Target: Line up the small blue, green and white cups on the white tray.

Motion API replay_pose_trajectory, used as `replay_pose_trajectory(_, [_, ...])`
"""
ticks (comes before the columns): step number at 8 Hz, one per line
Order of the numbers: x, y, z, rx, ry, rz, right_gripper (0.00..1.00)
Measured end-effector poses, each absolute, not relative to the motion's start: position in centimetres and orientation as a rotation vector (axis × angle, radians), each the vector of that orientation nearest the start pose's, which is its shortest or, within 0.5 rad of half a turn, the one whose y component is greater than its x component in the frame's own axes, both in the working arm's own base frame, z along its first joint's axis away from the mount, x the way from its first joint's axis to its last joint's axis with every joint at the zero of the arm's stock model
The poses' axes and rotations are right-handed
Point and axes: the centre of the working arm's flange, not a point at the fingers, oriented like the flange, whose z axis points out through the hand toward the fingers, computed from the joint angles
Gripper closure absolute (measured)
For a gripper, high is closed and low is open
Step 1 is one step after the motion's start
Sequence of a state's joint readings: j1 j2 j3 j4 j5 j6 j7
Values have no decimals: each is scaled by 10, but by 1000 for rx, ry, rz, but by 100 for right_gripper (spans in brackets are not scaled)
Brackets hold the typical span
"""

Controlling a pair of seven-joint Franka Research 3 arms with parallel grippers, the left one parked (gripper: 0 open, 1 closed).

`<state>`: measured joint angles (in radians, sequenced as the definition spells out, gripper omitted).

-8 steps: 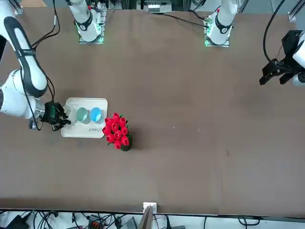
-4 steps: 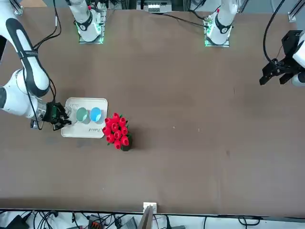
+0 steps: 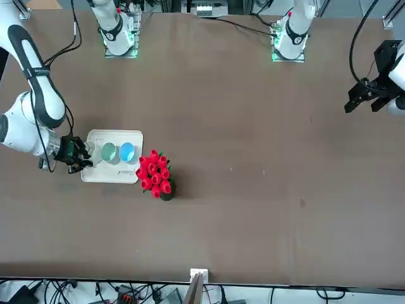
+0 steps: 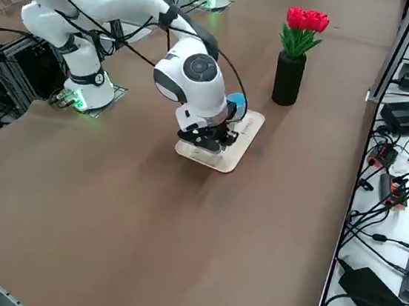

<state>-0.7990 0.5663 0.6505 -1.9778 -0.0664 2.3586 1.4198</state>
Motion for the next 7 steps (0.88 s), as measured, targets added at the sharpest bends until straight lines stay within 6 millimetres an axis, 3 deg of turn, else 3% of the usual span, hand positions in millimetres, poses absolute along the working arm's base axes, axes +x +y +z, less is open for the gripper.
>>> replay_pose_trajectory(2, [599,-98,253,-2074,2113,329,33])
replay_pose_trajectory(4, [600,-82,311,-2183,2109,370,1])
replay_pose_trajectory(6, [605,-65,382,-2307,2040,343,0])
replay_pose_trajectory(7, [606,-56,412,-2424,1919,363,0])
